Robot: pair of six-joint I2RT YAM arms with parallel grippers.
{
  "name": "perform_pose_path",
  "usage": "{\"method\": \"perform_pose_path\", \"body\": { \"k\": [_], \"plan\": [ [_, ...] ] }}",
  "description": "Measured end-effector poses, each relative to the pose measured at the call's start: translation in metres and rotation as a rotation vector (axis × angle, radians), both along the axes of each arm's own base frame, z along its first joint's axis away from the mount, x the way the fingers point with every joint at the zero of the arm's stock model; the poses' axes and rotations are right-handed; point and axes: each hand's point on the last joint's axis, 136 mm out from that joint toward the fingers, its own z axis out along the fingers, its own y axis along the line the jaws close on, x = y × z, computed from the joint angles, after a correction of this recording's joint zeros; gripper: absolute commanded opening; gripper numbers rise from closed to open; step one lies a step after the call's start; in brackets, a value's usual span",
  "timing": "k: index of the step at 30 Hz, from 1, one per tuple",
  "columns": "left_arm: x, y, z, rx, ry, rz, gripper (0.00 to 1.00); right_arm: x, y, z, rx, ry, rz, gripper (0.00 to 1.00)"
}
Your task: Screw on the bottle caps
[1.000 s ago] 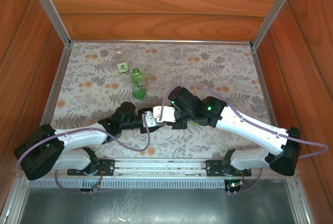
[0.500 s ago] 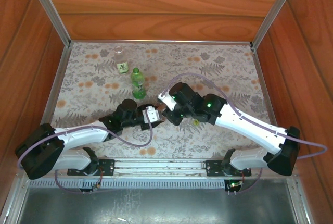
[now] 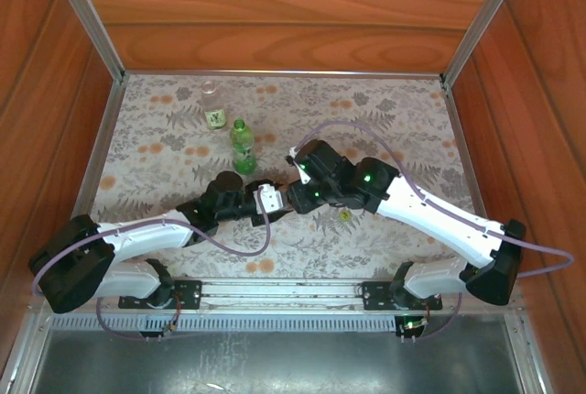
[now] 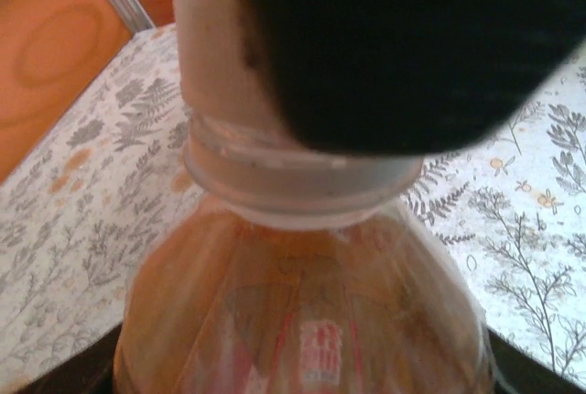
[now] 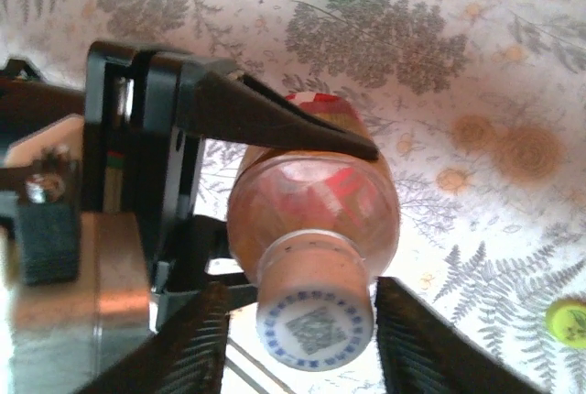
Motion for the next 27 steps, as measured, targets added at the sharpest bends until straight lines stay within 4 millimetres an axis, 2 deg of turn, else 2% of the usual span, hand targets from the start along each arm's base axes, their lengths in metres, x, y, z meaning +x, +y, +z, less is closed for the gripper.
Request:
{"method": "perform_pose_path", "body": {
  "k": [4, 9, 12, 15, 22, 27],
  "plan": [
    [0.001, -0.003, 0.009, -0.031, -0.023, -0.005, 0.58, -0.013, -0.011, 0.014, 0.014, -0.077, 0.142, 0.65],
    [-0.004, -0.003, 0.009, -0.039, -0.020, -0.031, 0.57, -0.039, -0.027, 0.024, 0.034, -0.210, 0.393, 0.66],
    [-0.012, -0.003, 0.006, -0.039, -0.014, -0.066, 0.58, -0.041, -0.032, 0.025, -0.011, -0.318, 0.531, 0.64],
    [-0.018, -0.002, 0.001, -0.033, -0.008, -0.097, 0.58, -0.036, -0.029, 0.023, -0.081, -0.424, 0.660, 0.58],
    [-0.023, -0.002, 0.002, -0.037, -0.015, -0.122, 0.58, -0.025, -0.007, 0.012, -0.153, -0.544, 0.860, 0.55],
    [-0.025, -0.002, 0.008, -0.049, -0.026, -0.130, 0.58, -0.026, 0.000, 0.003, -0.165, -0.541, 0.928, 0.42]
  ]
}}
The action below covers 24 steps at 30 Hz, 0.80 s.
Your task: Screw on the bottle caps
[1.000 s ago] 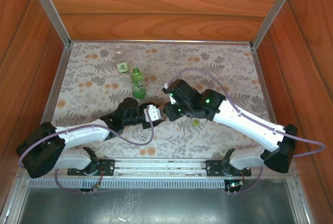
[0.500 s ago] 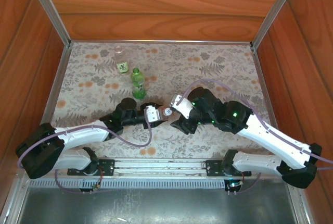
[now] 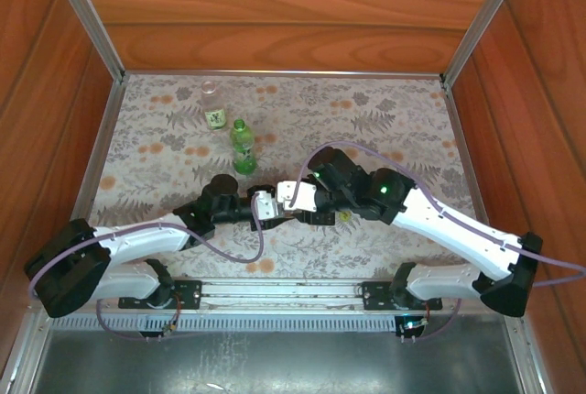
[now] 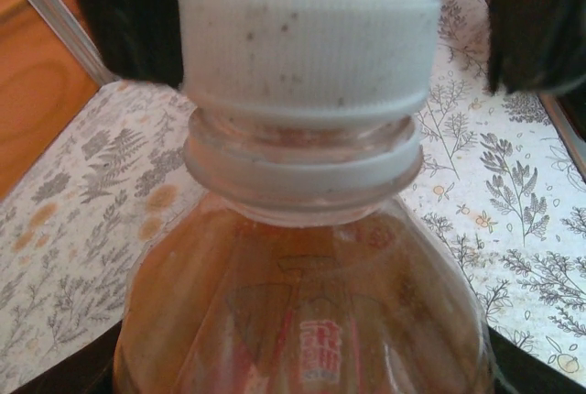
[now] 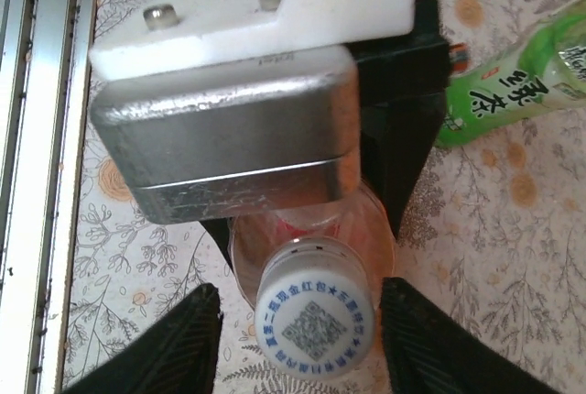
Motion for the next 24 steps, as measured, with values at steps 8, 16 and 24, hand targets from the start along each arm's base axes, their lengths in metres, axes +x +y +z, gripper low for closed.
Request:
{"method": "perform_pose_path", "body": {
  "k": [8, 16, 24],
  "plan": [
    [-0.003, 0.003, -0.003, 0.005, -0.009, -0.006, 0.58, -0.001, 0.004, 0.001, 0.014, 0.009, 0.014, 0.36],
    [-0.002, 0.004, -0.002, 0.005, -0.009, 0.006, 0.58, 0.001, 0.005, 0.001, 0.038, 0.057, -0.066, 0.28],
    [0.004, 0.006, -0.006, 0.030, -0.004, 0.041, 0.57, 0.012, 0.004, -0.004, 0.077, 0.138, -0.268, 0.18]
  ]
}}
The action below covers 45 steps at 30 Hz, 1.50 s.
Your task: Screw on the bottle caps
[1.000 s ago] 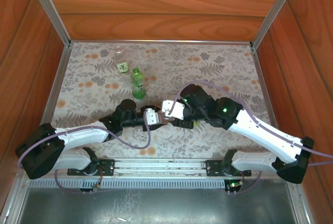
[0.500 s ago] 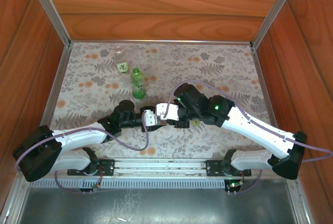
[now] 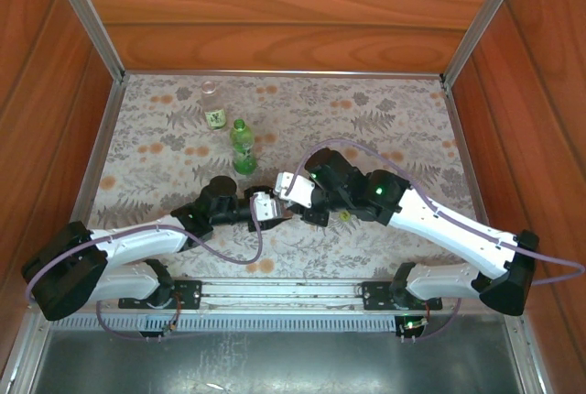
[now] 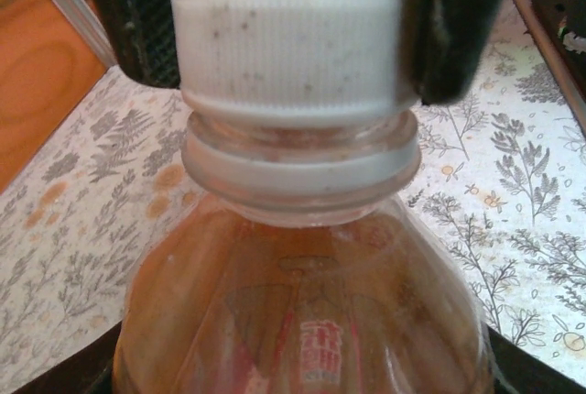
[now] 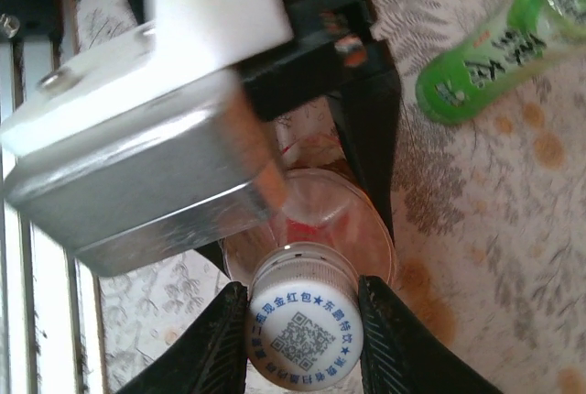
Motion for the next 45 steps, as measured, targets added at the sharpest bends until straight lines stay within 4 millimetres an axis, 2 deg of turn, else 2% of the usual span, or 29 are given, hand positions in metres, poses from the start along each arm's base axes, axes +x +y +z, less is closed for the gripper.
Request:
{"method": "perform_pose_path", "body": {
  "k": [2, 7, 9, 11, 13, 15, 16, 18, 19, 20, 24, 26, 31, 32, 36, 37, 45],
  "plan": [
    [0.006, 0.000, 0.001, 0.007, -0.005, 0.023, 0.58, 0.006, -0.001, 0.000, 0.019, 0.046, -0.115, 0.18],
    [0.027, -0.002, 0.003, 0.034, -0.030, 0.106, 0.58, 0.029, -0.004, 0.001, 0.083, 0.249, -0.555, 0.20],
    [0.033, -0.005, 0.002, 0.044, -0.031, 0.114, 0.58, 0.032, -0.005, 0.000, 0.129, 0.336, -0.675, 0.31],
    [0.036, -0.008, 0.002, 0.048, -0.033, 0.113, 0.57, 0.033, -0.007, 0.000, 0.151, 0.390, -0.730, 0.38],
    [0.037, -0.010, 0.002, 0.050, -0.039, 0.103, 0.58, 0.034, -0.009, -0.001, 0.149, 0.397, -0.742, 0.38],
    [0.035, -0.013, 0.006, 0.037, -0.047, 0.091, 0.58, 0.036, -0.011, 0.000, 0.140, 0.367, -0.725, 0.44],
    [0.035, -0.013, 0.007, 0.033, -0.049, 0.090, 0.58, 0.038, -0.013, 0.002, 0.141, 0.339, -0.706, 0.55],
    [0.035, -0.014, 0.011, 0.021, -0.057, 0.088, 0.58, 0.037, -0.019, 0.002, 0.137, 0.272, -0.651, 0.65],
    [0.035, -0.014, 0.012, 0.015, -0.060, 0.088, 0.58, 0.035, -0.025, 0.003, 0.133, 0.239, -0.619, 0.67],
    [0.034, -0.014, 0.013, 0.012, -0.061, 0.088, 0.58, 0.032, -0.030, 0.004, 0.128, 0.208, -0.580, 0.75],
    [0.027, -0.008, 0.012, -0.008, -0.033, 0.078, 0.58, 0.023, -0.041, 0.021, 0.130, 0.097, -0.444, 0.78],
    [0.023, -0.006, 0.013, -0.024, -0.007, 0.063, 0.58, 0.020, -0.043, 0.028, 0.123, 0.043, -0.370, 1.00],
    [0.017, -0.001, 0.020, -0.080, 0.086, -0.004, 0.58, 0.011, -0.040, 0.027, 0.068, -0.027, -0.202, 1.00],
    [0.015, -0.001, 0.021, -0.089, 0.104, -0.022, 0.58, 0.009, -0.038, 0.026, 0.057, -0.030, -0.166, 0.97],
    [0.004, 0.000, 0.024, -0.111, 0.155, -0.088, 0.58, 0.002, -0.026, 0.026, 0.015, -0.034, -0.035, 0.57],
    [0.002, -0.001, 0.025, -0.114, 0.161, -0.103, 0.58, 0.001, -0.023, 0.026, 0.011, -0.034, -0.013, 0.50],
    [-0.015, -0.001, 0.024, -0.124, 0.190, -0.196, 0.58, -0.004, -0.002, 0.032, 0.006, -0.021, 0.121, 0.51]
  ]
}}
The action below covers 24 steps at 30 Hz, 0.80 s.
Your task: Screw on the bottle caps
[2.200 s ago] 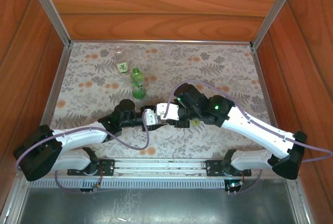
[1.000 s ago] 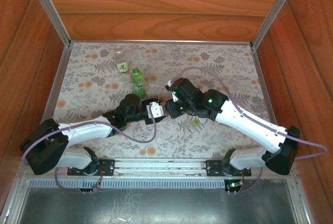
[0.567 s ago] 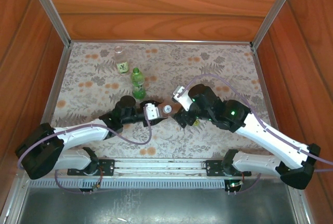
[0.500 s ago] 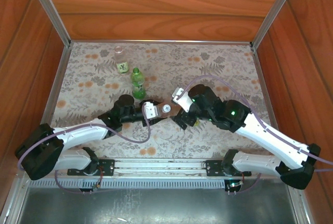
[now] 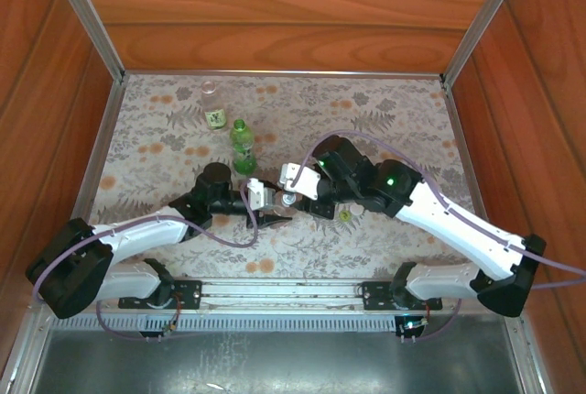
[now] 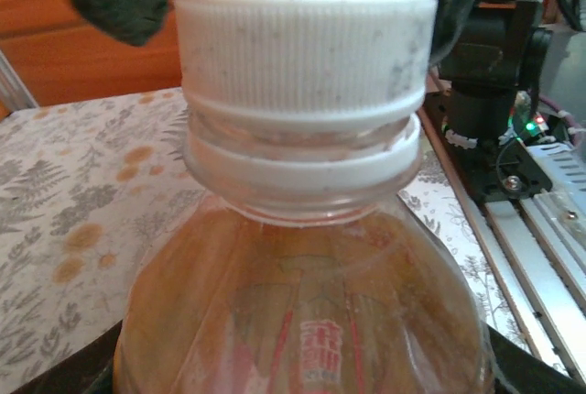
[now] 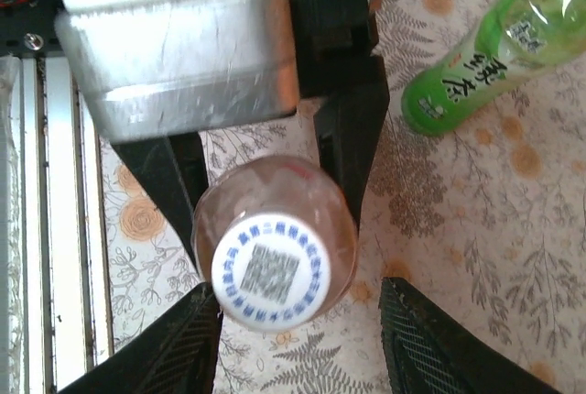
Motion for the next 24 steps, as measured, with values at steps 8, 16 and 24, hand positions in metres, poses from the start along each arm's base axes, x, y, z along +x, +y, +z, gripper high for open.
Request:
{"method": "perform_pose_path", "body": {
  "k": [8, 16, 24],
  "plan": [
    [-0.005, 0.000, -0.002, -0.001, 0.001, -0.030, 0.58, -0.006, 0.012, -0.006, -0.009, 0.050, 0.061, 0.34],
    [-0.005, 0.000, -0.003, 0.003, 0.009, -0.027, 0.58, -0.008, 0.012, -0.008, -0.011, 0.084, 0.045, 0.21],
    [0.029, 0.008, -0.018, 0.076, 0.026, 0.169, 0.58, 0.030, 0.018, -0.027, 0.002, 0.243, -0.406, 0.23]
  ]
}}
